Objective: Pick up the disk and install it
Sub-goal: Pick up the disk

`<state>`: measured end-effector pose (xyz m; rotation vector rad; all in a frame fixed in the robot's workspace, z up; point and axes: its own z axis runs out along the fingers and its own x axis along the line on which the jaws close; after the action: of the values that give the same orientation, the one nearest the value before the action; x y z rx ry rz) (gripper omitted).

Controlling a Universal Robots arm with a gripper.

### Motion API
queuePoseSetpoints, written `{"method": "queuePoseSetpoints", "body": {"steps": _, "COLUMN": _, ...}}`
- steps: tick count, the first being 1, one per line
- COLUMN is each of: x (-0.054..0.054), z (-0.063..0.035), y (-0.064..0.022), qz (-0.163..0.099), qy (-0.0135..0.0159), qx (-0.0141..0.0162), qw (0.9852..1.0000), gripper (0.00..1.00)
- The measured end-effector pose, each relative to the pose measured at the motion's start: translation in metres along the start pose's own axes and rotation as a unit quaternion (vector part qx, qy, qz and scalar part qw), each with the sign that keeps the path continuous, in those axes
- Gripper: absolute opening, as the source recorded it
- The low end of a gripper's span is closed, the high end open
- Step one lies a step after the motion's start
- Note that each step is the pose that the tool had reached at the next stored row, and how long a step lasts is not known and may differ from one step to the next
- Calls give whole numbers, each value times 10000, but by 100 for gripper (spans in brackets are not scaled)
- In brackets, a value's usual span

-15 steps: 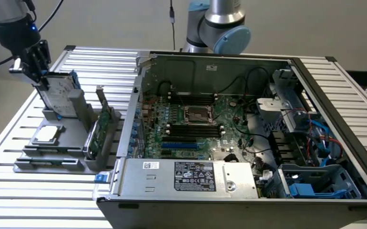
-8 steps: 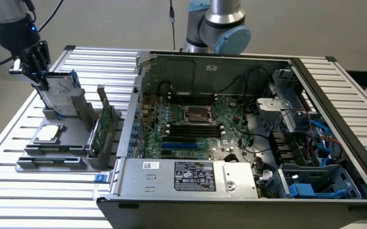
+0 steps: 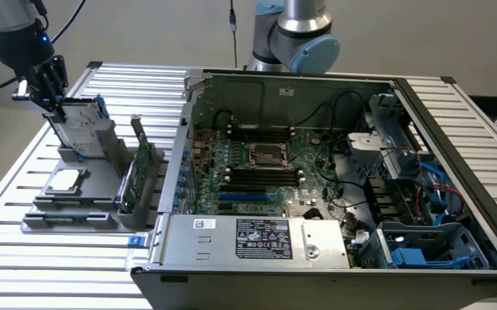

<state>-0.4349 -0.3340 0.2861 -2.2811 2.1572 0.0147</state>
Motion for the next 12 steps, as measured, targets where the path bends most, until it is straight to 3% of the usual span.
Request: {"method": "queuePoseSetpoints", "body": {"steps": 12, "x": 0, "z": 0, "y": 0, "qz": 0, "qy": -1, "qx": 1, "qw": 10000, "gripper": 33}}
